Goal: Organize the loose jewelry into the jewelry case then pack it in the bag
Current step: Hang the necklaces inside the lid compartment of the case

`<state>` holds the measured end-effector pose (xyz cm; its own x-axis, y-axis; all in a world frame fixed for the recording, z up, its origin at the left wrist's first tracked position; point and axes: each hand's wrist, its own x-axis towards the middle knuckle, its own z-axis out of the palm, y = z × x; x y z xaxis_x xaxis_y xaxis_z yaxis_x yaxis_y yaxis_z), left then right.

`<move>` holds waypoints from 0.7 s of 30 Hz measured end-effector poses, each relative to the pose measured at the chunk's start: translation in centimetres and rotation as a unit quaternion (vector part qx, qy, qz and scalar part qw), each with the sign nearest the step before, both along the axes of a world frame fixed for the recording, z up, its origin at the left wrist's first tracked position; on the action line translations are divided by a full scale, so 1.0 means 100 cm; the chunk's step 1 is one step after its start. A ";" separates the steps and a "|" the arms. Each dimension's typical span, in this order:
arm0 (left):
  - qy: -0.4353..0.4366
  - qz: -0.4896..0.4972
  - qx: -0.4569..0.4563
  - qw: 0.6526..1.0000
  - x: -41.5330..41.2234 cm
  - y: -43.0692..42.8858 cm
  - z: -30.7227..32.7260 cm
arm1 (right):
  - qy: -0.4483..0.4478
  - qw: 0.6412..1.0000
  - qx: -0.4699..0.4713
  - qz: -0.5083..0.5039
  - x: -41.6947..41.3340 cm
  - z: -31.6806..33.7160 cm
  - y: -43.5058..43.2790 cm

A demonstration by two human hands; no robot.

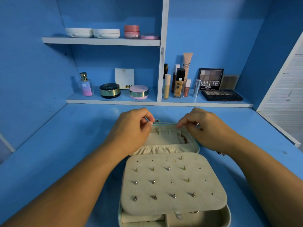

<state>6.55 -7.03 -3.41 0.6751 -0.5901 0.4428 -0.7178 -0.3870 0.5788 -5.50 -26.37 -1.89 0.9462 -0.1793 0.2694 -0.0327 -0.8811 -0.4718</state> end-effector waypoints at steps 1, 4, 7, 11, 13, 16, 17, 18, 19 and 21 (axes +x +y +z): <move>0.000 -0.003 0.011 1.000 0.000 0.000 0.001 | 0.001 1.000 0.009 -0.002 0.000 0.000 0.001; 0.005 -0.012 0.047 0.999 -0.001 0.001 0.003 | 0.011 0.998 0.062 -0.013 0.000 0.000 0.003; 0.005 -0.024 0.075 0.997 -0.003 0.003 0.004 | 0.033 0.995 0.088 -0.026 0.002 -0.002 0.005; -0.007 -0.033 0.102 0.994 -0.006 0.003 0.004 | 0.081 0.995 0.037 -0.034 0.007 -0.005 0.011; -0.011 -0.034 0.107 0.994 -0.006 0.002 0.004 | 0.094 0.995 0.006 -0.046 0.009 -0.005 0.013; -0.011 -0.032 0.112 0.993 -0.006 0.002 0.003 | 0.098 0.994 -0.011 -0.054 0.010 -0.005 0.014; -0.010 -0.032 0.114 0.993 -0.006 0.002 0.003 | 0.099 0.994 -0.010 -0.053 0.011 -0.005 0.014; -0.008 -0.032 0.116 0.993 -0.006 0.002 0.003 | 0.099 0.994 -0.006 -0.051 0.010 -0.005 0.014; -0.005 -0.032 0.116 0.993 -0.007 0.002 0.003 | 0.097 0.994 0.001 -0.050 0.010 -0.005 0.013; 0.004 -0.032 0.115 0.993 -0.007 0.002 0.003 | 0.088 0.995 0.010 -0.050 0.009 -0.005 0.012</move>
